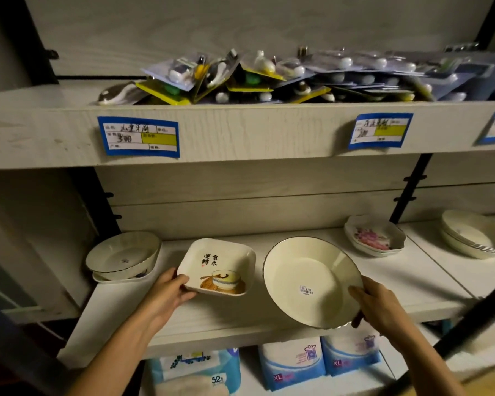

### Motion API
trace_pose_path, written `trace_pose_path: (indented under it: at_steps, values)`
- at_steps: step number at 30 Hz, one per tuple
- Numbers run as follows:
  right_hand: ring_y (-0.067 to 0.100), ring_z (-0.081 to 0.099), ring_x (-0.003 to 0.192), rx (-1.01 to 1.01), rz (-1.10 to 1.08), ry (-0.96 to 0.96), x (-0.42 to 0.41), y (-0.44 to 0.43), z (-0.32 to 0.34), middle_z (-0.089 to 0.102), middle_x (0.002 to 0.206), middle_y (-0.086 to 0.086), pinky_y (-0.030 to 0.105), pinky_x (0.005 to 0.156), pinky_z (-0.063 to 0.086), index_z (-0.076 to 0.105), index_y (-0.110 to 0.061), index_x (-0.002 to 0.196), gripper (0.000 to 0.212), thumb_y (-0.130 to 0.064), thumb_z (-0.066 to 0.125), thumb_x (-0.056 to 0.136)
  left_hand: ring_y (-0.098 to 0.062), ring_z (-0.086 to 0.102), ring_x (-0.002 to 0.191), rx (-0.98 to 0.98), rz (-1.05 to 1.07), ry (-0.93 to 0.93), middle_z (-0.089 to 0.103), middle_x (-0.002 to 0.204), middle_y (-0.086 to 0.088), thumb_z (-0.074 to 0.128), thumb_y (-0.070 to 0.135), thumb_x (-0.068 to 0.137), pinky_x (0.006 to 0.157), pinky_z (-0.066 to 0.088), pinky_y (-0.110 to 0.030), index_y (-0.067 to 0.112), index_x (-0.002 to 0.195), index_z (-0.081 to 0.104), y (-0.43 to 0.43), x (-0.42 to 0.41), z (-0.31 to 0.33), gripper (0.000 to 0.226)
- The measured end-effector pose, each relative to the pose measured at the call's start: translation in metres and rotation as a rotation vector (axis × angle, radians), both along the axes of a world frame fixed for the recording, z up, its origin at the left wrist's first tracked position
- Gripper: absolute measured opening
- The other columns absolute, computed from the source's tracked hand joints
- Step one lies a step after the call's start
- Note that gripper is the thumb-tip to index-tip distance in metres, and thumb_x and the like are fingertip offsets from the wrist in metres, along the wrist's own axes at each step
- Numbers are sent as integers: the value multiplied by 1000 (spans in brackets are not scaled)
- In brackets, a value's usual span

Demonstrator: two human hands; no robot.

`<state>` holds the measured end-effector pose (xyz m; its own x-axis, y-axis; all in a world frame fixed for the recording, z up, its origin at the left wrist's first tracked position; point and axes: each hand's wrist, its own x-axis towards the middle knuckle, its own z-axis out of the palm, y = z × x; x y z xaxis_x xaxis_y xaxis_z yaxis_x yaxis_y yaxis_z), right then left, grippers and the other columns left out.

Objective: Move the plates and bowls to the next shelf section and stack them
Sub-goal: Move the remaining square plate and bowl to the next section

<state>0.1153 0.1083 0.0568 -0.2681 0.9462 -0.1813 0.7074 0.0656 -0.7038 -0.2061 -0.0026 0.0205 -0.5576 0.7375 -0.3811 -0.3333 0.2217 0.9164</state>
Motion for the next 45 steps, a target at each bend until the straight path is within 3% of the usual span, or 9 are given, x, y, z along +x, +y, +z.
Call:
trace_pose_path:
  at_steps: [8, 13, 19, 24, 28, 31, 35, 41, 45]
  values:
    - [20, 58, 51, -9, -33, 25, 39, -2, 13, 63, 59, 7, 31, 59, 43, 58, -9, 94, 17, -15, 43, 95, -27, 61, 88, 94, -20, -178, 70, 87, -16, 42, -7, 89, 57, 60, -25, 1, 95, 58, -40, 42, 12, 19]
    - [17, 58, 48, -18, -50, 70, 89, 12, 15, 62, 62, 7, 42, 65, 50, 59, -11, 87, 16, -15, 46, 95, -26, 62, 91, 109, -31, -177, 70, 93, -16, 44, -5, 90, 58, 60, -24, 3, 101, 58, -33, 93, 26, 20]
    - [12, 56, 43, -8, -18, 98, 174, 50, 14, 61, 61, 9, 17, 41, 41, 57, -15, 80, 18, -15, 45, 94, -18, 73, 69, 140, -35, -165, 76, 79, -9, 41, -3, 92, 55, 59, -26, 2, 100, 59, -5, 188, 31, 21]
    - [22, 57, 61, -11, 60, 66, 253, 85, 19, 60, 75, 11, 28, 52, 46, 60, -8, 87, 17, -16, 46, 95, -27, 63, 86, 152, 90, -218, 66, 99, -18, 38, -5, 92, 55, 59, -23, -5, 116, 51, 13, 279, 17, 27]
    - [22, 58, 68, -20, 124, 1, 305, 100, 26, 64, 78, 13, 35, 64, 44, 58, -16, 80, 20, -18, 46, 95, -26, 59, 89, 113, 154, -251, 61, 107, -19, 39, -6, 92, 83, 51, -37, -4, 116, 51, 18, 336, 17, 27]
    - [17, 58, 60, -40, 147, -1, 333, 106, 29, 68, 75, 17, 33, 62, 44, 61, -13, 87, 18, -17, 45, 96, -28, 59, 92, 100, 165, -257, 62, 104, -18, 40, -6, 91, 68, 59, -36, -2, 118, 49, 22, 366, 19, 29]
    - [30, 64, 69, -27, 107, 24, 372, 112, 21, 68, 84, 24, 44, 71, 51, 63, -4, 97, 20, -16, 47, 94, -33, 57, 98, 69, 95, -278, 61, 106, -18, 39, -6, 91, 65, 59, -38, 0, 124, 47, 28, 394, 19, 34]
    - [23, 59, 49, -32, 64, 75, 431, 137, 8, 63, 61, 15, 47, 65, 48, 62, -7, 86, 16, -13, 49, 93, -33, 58, 94, 36, 43, -270, 61, 105, -19, 39, -5, 92, 55, 58, -38, 1, 121, 48, 43, 441, 20, 31]
    - [29, 59, 55, -36, 53, 113, 469, 165, 0, 64, 66, 19, 46, 64, 46, 62, -4, 86, 16, -12, 50, 91, -31, 55, 82, 30, 88, -240, 59, 90, -17, 36, -7, 93, 40, 55, -30, -2, 94, 54, 62, 485, 30, 19]
